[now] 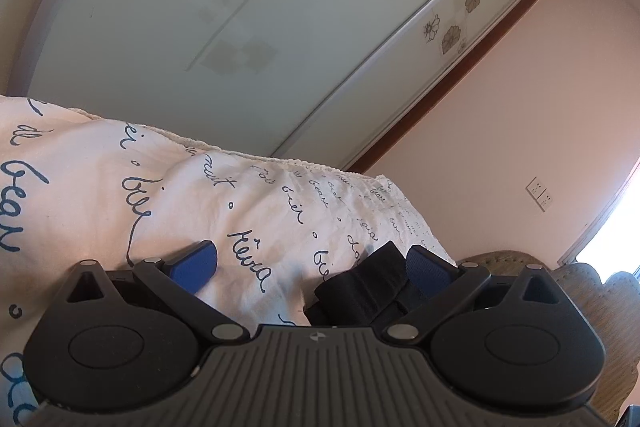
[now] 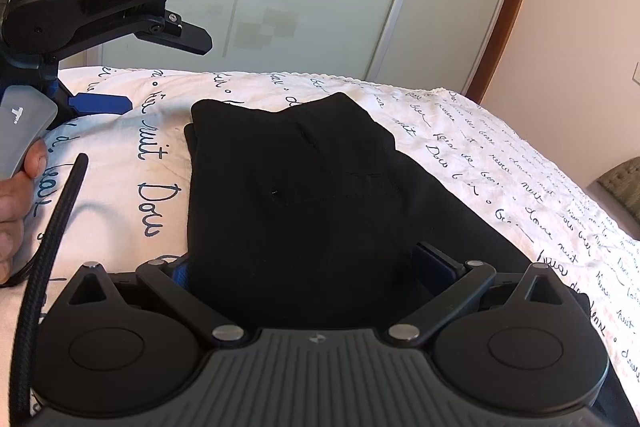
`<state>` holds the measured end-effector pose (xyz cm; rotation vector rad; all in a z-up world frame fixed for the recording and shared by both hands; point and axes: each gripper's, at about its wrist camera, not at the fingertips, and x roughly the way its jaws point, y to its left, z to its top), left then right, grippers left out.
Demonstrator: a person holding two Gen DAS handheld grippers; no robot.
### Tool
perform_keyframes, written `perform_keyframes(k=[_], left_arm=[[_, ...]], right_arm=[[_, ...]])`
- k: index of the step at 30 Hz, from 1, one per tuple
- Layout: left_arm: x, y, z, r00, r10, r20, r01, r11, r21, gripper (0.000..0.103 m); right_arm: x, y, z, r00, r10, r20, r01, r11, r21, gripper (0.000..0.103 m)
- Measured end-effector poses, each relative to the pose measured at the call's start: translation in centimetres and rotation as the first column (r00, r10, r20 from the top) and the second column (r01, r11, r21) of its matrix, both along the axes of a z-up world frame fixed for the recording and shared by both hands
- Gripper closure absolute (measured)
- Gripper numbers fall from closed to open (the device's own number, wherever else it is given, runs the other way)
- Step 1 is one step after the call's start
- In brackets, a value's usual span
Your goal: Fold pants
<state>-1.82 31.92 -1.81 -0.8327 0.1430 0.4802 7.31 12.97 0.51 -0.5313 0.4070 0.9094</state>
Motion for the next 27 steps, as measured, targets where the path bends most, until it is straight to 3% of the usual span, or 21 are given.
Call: perform_keyframes(k=[7, 10, 12, 13, 14, 16, 21, 27], left_arm=[[0.2, -0.1, 0.0, 1.000, 0.003, -0.018, -0.003, 1.000, 0.009, 0.001], [0.4, -0.3, 0.1, 0.999, 0.004, -0.034, -0.004, 1.000, 0.018, 0.001], [0.5, -0.3, 0.1, 0.999, 0.005, -0.044, -0.004, 1.000, 0.023, 0.001], [0.6, -0.3, 0.1, 0.999, 0.005, -0.047, -0.004, 1.000, 0.024, 0.001], [0.6, -0.3, 0.1, 0.999, 0.005, -0.050, -0.004, 1.000, 0.024, 0.001], [0.7, -0.3, 0.1, 0.998, 0.004, -0.056, -0.003, 1.000, 0.022, 0.001], [0.8, -0.1, 0.4, 0.998, -0.023, -0.059, 0.023, 1.000, 0.001, 0.001], [2.3, -0.3, 2.2, 0.978, -0.193, -0.077, 0.186, 0.979, -0.088, 0.001]], right_arm=[[-0.3, 0.1, -0.1, 1.000, 0.000, 0.030, 0.000, 1.000, -0.004, 0.001], [-2.3, 0.5, -0.5, 0.985, 0.008, 0.171, -0.002, 0.999, -0.035, 0.002], [-3.9, 0.9, -0.9, 0.962, 0.028, 0.270, -0.012, 0.998, -0.061, 0.008], [-4.4, 0.9, -1.1, 0.953, 0.047, 0.300, -0.027, 0.997, -0.071, 0.017], [-4.7, 0.9, -1.2, 0.950, 0.073, 0.302, -0.051, 0.996, -0.079, 0.038], [-4.6, 1.0, -1.2, 0.957, 0.121, 0.265, -0.098, 0.990, -0.097, 0.063], [-3.5, 0.5, -0.4, 0.973, 0.112, 0.201, -0.103, 0.993, -0.054, 0.071], [-0.8, -1.2, 0.8, 0.995, 0.098, 0.017, -0.099, 0.990, 0.102, 0.079]])
